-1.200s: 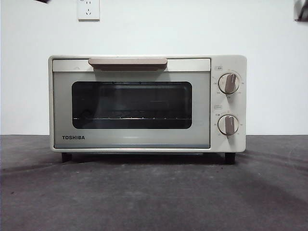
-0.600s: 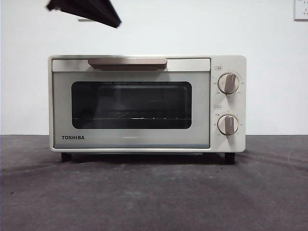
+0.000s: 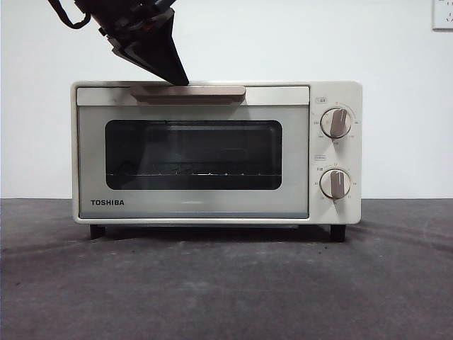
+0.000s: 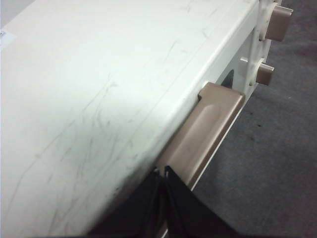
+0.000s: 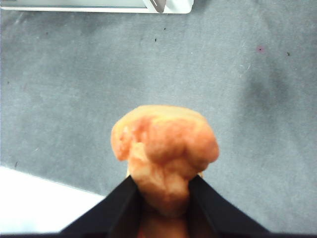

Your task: The left arm flap open the oven, the right arm pick bread and place it into oven, the left arm flap close the oven

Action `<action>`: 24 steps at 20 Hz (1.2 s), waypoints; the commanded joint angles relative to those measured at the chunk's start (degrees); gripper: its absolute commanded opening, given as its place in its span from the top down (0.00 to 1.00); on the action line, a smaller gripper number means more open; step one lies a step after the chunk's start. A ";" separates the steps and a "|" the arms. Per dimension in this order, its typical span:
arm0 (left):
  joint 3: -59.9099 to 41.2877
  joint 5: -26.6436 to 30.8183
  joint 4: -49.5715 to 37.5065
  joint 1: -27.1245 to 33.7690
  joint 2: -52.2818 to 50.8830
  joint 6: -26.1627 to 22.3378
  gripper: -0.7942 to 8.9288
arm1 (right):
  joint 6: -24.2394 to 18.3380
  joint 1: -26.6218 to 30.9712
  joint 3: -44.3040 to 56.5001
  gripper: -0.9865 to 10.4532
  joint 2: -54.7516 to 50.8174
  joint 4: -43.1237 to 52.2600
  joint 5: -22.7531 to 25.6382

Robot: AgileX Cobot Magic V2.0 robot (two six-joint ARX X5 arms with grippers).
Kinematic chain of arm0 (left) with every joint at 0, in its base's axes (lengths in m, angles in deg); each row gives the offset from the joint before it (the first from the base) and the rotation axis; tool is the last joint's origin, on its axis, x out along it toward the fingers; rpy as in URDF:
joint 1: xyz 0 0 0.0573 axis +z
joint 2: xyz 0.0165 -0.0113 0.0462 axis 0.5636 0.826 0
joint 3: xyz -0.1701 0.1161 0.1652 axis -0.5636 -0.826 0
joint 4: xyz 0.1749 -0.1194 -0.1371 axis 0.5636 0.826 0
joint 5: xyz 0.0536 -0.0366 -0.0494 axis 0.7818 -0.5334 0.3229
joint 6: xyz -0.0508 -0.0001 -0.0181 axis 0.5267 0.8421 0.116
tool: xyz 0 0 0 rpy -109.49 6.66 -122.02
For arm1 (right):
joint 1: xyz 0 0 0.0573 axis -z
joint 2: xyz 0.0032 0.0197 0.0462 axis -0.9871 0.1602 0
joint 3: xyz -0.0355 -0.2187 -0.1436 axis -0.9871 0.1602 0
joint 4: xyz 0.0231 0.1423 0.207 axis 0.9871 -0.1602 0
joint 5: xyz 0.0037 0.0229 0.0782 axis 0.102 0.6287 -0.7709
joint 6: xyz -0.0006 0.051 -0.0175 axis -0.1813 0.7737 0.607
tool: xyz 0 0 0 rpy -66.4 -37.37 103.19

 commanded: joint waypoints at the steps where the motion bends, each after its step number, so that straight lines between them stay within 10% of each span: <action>1: 1.01 3.26 0.26 -0.31 1.77 -1.44 0.90 | 0.33 -0.24 -0.96 0.83 0.20 -0.26 -0.20; 10: 1.01 5.01 7.43 -2.38 1.73 -2.43 0.90 | 0.13 -0.24 -0.96 0.83 0.20 -0.11 -0.13; 24: -0.94 5.25 13.25 -7.80 0.63 14.27 0.90 | 0.00 -0.24 -0.96 0.83 0.20 0.76 0.28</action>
